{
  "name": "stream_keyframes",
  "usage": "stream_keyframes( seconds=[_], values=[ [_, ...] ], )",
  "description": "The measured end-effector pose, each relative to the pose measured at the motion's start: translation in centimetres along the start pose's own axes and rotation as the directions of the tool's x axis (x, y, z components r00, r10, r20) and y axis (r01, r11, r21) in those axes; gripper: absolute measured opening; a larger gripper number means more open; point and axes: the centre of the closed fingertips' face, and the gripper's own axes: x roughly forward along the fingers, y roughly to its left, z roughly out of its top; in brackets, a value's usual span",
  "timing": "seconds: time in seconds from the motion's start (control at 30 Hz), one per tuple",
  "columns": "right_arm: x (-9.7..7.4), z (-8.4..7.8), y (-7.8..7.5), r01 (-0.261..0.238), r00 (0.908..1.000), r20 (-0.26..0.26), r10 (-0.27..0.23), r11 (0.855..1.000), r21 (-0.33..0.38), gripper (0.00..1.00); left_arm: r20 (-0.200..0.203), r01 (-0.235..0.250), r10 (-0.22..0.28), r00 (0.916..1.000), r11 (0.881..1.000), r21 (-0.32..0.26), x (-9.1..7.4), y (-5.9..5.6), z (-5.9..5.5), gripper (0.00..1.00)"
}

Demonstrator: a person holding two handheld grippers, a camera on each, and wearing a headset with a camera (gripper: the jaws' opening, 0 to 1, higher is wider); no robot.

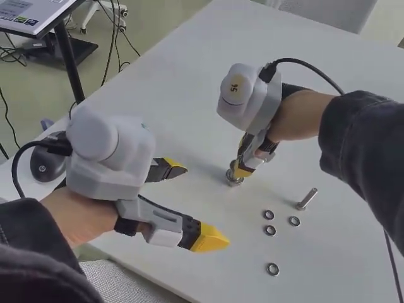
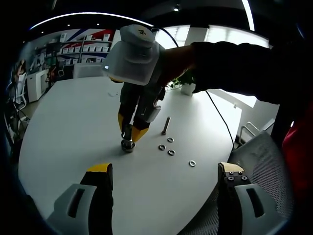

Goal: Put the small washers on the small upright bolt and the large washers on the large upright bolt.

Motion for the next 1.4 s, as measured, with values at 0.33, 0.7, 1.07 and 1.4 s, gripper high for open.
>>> stream_keyframes(
  seconds=[0.33,0.7,1.07,1.4],
  values=[
    [0.7,-0.1,0.0,-0.011,0.9999,-0.006,0.011,1.000,0.012,0.23,-0.002,0.001,-0.001,1.0000,1.000,-0.004,0.1,0.1,0.1,0.88],
    [1.3,-0.4,-0.2,-0.011,0.9999,-0.005,0.011,1.000,0.023,0.23,-0.003,0.002,-0.002,1.0000,1.000,-0.009,0.3,0.2,0.1,0.88],
    [1.4,-0.3,-0.3,-0.009,0.9999,0.011,0.009,1.000,0.024,0.24,-0.009,0.003,-0.003,1.0000,1.000,-0.005,0.3,0.0,-0.1,0.88],
    [1.1,0.1,-0.4,-0.001,0.9987,0.051,-0.001,0.999,0.038,0.28,-0.010,0.004,-0.004,0.9999,1.000,-0.007,0.3,-0.1,-0.2,0.88]
  ],
)
